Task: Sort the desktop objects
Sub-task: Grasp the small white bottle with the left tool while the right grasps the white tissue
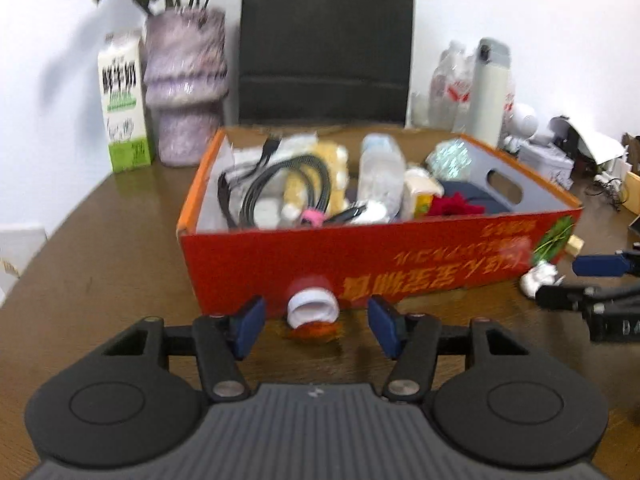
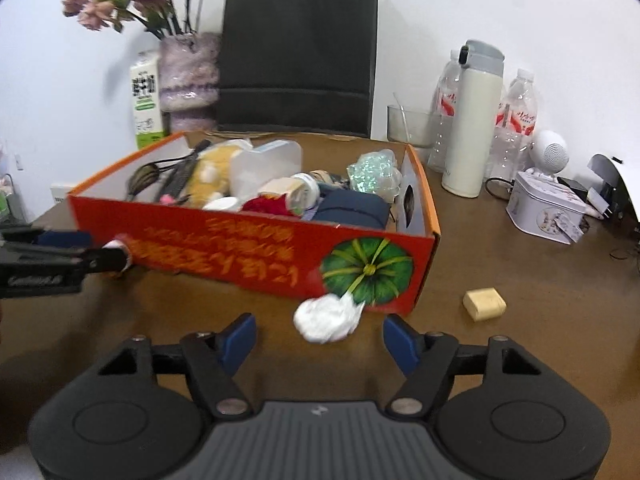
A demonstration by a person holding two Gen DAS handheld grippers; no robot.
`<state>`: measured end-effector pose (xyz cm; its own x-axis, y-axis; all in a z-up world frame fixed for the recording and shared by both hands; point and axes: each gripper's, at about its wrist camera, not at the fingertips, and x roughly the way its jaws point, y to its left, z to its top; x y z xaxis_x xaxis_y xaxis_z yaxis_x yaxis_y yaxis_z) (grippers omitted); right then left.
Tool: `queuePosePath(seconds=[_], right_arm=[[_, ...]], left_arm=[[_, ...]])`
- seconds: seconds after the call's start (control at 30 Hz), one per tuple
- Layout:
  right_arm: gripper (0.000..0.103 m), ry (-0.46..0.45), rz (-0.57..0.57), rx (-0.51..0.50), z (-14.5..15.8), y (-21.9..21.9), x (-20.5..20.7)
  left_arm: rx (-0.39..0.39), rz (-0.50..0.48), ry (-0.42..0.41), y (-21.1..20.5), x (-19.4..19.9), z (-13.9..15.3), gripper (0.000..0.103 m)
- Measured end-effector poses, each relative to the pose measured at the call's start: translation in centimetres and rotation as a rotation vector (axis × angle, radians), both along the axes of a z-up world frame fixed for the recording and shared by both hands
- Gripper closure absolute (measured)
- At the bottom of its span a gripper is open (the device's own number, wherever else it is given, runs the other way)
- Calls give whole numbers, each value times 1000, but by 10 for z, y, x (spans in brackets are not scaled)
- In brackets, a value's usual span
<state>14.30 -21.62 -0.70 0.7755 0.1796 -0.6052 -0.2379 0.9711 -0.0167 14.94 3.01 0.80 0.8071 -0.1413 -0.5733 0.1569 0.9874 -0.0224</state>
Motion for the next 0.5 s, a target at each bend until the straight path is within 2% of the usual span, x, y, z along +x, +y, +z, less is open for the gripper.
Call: queuePosePath(seconds=[0.03,0.07,0.1,0.13,0.2,0.27,0.4,0.5], right_arm=[[46,9,1,2,-3,0,5],[50,18,3,10,-5,0,9],[59,28,9,20,-9,0,11],[66,44,14,30,-14,0,12],[68,20,30,24,-17,2,9],[76,19,42,33,-17,3,7],[80,7,42,38,-16,1,3],[82,-4,31,57,-9,-1,-6]], left_arm=[[6,-5,25,0,3,-4,55],[16,-12,40,0,4,-7,58],[22,-11,30,0,2,-6,68],[16,-15,30,0,3,-6,68],[21,-15,29,0,3,-7,68],[39,-18,30,-2,1,-7,71],[53,9,48,-7,-14,-2,73],[3,41,61,-8,-38,8,73]])
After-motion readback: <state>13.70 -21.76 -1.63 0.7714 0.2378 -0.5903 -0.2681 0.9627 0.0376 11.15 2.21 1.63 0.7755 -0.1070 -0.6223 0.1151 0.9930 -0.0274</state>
